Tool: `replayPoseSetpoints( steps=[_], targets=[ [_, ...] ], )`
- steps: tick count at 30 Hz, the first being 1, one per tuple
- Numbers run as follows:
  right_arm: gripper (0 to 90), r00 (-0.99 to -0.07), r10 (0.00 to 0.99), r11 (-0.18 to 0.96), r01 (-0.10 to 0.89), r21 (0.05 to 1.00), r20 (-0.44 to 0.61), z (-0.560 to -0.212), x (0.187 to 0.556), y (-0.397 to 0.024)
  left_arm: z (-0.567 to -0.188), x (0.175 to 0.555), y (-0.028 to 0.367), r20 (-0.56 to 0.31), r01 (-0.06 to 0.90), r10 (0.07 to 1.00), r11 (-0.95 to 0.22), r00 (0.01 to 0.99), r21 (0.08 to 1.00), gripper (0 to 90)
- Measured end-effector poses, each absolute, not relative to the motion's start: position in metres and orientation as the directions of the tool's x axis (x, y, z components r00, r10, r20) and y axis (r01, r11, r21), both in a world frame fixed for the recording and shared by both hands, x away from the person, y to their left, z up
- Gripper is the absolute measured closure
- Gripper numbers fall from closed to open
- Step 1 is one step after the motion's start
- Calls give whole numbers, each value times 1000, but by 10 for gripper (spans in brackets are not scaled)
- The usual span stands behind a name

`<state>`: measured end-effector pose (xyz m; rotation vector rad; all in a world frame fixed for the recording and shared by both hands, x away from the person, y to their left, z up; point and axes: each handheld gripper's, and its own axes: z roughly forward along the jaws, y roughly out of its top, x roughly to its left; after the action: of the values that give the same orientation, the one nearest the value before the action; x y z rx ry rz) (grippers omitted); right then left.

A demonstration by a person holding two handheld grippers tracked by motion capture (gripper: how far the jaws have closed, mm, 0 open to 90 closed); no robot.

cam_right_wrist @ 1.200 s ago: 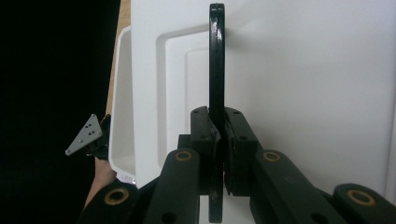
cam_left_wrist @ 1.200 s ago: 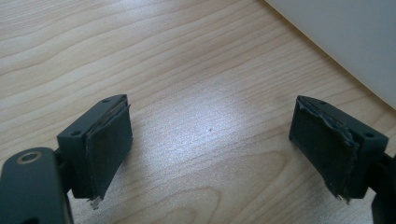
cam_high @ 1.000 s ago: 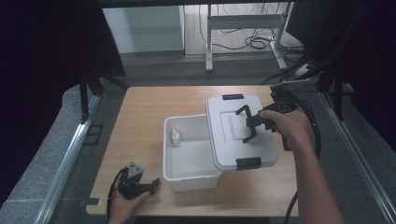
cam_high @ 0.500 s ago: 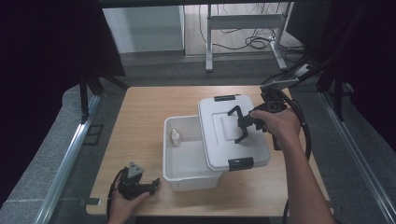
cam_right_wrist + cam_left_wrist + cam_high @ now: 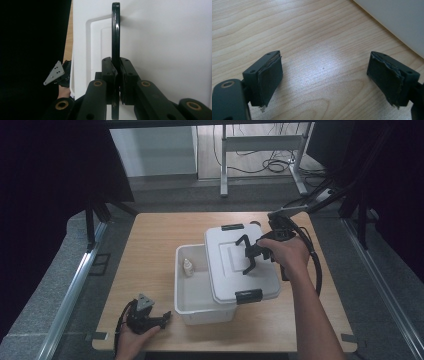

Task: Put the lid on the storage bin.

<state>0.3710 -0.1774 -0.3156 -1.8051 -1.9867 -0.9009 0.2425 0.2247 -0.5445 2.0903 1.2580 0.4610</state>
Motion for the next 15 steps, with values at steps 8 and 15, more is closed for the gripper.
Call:
replayPoseSetpoints(
  steps=[8,15],
  targets=[
    [836,-165,768,20,972,235,618,-320,372,-163,-545,242,225,-31,650,877,-331,480,684,131],
    [835,-160,764,21,975,223,625,-326,374,-154,-545,242,225,-31,649,877,-332,480,684,131]
  ],
)
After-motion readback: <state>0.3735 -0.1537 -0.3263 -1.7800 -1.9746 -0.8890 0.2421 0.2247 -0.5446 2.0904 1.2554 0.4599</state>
